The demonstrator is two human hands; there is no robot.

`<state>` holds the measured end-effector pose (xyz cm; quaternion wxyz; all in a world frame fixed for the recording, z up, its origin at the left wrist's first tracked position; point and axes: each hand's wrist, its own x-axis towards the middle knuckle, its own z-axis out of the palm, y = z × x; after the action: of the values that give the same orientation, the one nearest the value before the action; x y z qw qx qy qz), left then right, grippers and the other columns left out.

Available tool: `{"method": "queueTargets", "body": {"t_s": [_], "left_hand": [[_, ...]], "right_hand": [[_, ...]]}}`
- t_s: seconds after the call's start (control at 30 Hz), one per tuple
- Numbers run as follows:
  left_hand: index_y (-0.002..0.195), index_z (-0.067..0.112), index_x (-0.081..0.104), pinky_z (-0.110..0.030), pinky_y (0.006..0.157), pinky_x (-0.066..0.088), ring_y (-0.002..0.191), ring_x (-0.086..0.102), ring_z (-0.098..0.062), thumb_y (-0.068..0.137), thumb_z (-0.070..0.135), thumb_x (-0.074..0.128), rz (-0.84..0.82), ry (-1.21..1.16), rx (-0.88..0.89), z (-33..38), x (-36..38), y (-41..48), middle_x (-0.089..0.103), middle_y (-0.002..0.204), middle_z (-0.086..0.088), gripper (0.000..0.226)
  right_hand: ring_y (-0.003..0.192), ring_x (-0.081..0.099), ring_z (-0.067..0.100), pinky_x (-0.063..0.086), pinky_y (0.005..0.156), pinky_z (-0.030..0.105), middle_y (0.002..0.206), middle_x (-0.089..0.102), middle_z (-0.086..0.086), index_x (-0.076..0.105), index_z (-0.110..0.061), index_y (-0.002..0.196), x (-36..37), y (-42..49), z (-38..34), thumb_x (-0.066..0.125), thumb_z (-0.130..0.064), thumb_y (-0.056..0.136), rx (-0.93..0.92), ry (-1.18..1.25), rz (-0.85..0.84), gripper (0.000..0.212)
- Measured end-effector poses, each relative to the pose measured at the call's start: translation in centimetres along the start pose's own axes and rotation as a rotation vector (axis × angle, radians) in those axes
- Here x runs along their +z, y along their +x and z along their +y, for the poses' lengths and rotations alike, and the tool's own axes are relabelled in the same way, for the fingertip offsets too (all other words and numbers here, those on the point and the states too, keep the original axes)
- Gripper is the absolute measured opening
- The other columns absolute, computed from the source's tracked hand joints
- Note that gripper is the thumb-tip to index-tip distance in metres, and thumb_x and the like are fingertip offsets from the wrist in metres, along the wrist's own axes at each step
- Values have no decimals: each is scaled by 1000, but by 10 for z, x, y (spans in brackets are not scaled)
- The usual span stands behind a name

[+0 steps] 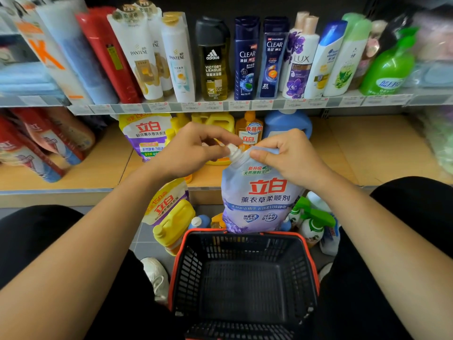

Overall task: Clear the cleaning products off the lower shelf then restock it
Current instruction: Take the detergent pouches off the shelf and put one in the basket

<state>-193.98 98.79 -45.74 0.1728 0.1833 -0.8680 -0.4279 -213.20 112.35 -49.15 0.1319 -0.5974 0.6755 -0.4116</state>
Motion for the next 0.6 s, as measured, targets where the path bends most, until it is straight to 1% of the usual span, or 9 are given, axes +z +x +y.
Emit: {"method": "queueTargets", "body": {"t_s": [0.1, 0.17, 0.2, 0.27, 0.33, 0.37, 0.47, 0.53, 0.6], "left_hand": [[115, 9, 73, -21, 85, 53, 102, 67, -6, 85, -18, 59, -50, -81, 33, 2, -2, -3, 74, 106, 5, 43], [117, 9, 71, -26, 93, 55, 113, 67, -11, 85, -20, 57, -10, -170, 19, 4, -1, -4, 74, 115, -4, 45], [115, 8, 72, -28, 91, 56, 110, 69, -14, 89, -14, 59, 43, -177, 3, 5, 1, -3, 74, 114, -6, 36], [104, 7, 76, -32, 76, 59, 89, 72, -20, 96, 11, 65, 146, -53, -28, 6, 5, -1, 76, 97, -10, 14], [94, 7, 77, -40, 64, 59, 71, 72, -21, 93, 30, 69, 148, 117, -49, 2, 7, 0, 74, 82, -11, 24], [94, 7, 77, -40, 62, 59, 69, 72, -22, 91, 32, 71, 128, 160, -46, 1, 7, 0, 75, 80, -11, 25], [103, 6, 76, -34, 76, 59, 87, 72, -22, 89, 5, 73, 64, 86, 21, 0, 1, -2, 76, 95, -9, 14], [109, 6, 74, -31, 86, 58, 100, 71, -17, 87, -11, 64, 40, -3, 27, 1, 0, -3, 75, 106, -7, 30], [107, 11, 75, -36, 83, 60, 93, 72, -17, 91, 0, 67, 115, 13, -31, 0, 3, -2, 76, 100, -4, 21]], "right_hand": [[72, 61, -16, 43, 64, 4, 79, 64, -25, 80, -11, 101, 0, 0, -1, 71, -16, 92, 2, 2, -7, 13], [71, 61, -16, 43, 64, 5, 78, 65, -23, 80, -10, 101, 0, -1, -1, 71, -16, 93, 4, 4, -12, 14], [71, 61, -17, 43, 64, 5, 78, 66, -21, 80, -10, 101, 0, -1, -2, 71, -17, 93, 3, 3, -14, 14], [72, 61, -16, 44, 64, 7, 78, 67, -17, 80, -10, 101, 1, -2, -3, 71, -18, 93, 0, -1, -17, 14], [72, 62, -14, 47, 64, 10, 78, 69, -13, 80, -11, 100, 2, -2, -4, 71, -17, 92, -5, -2, -16, 13], [72, 62, -14, 47, 65, 10, 77, 69, -12, 80, -11, 100, 2, -2, -5, 71, -17, 92, -6, -2, -15, 13], [72, 61, -16, 46, 65, 7, 79, 69, -10, 80, -11, 102, 1, -2, -4, 71, -17, 93, -2, -8, -9, 14], [73, 61, -17, 45, 65, 6, 80, 69, -12, 80, -11, 102, 0, -2, -3, 71, -18, 93, 1, -11, -1, 14], [74, 61, -17, 44, 65, 5, 80, 68, -14, 80, -12, 102, 0, -2, -4, 71, -18, 93, 1, -13, 3, 14]]}}
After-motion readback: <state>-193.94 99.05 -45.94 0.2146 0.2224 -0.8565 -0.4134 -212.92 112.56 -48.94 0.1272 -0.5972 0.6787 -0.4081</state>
